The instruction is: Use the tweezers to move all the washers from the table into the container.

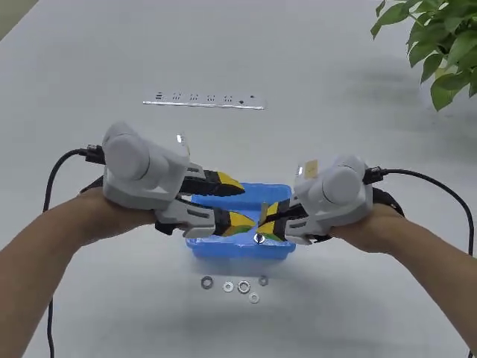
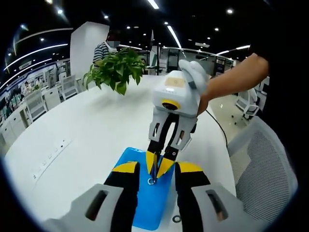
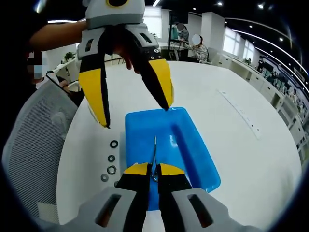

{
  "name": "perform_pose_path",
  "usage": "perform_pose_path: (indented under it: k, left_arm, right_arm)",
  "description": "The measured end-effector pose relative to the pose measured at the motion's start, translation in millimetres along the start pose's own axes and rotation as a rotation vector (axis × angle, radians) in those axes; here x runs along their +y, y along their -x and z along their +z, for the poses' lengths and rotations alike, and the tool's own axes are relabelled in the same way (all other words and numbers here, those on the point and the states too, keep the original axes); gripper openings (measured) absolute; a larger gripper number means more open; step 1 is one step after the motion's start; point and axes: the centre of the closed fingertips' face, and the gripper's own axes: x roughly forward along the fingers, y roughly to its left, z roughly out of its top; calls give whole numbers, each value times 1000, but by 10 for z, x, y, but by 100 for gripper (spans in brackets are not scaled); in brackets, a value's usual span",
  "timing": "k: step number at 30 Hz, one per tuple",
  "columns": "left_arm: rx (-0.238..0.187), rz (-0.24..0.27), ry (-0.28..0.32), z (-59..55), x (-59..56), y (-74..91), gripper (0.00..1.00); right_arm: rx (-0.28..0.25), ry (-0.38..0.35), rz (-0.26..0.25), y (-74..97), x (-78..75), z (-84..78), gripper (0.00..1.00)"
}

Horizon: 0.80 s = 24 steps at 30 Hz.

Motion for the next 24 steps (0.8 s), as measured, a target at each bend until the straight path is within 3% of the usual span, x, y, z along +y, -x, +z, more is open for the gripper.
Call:
perform_pose_path:
  k: [10, 15, 24]
  left_arm:
    - [57, -61, -103, -6, -27, -205, 19]
    - [60, -73, -126, 20, -43, -251, 12]
    - [83, -95, -158, 11, -44, -284, 9]
  right_arm:
    - [-3, 17, 8, 12, 22, -4, 6]
    - [-2, 26, 13, 13, 24, -12, 6]
    - [5, 56, 25, 11, 38, -8, 7]
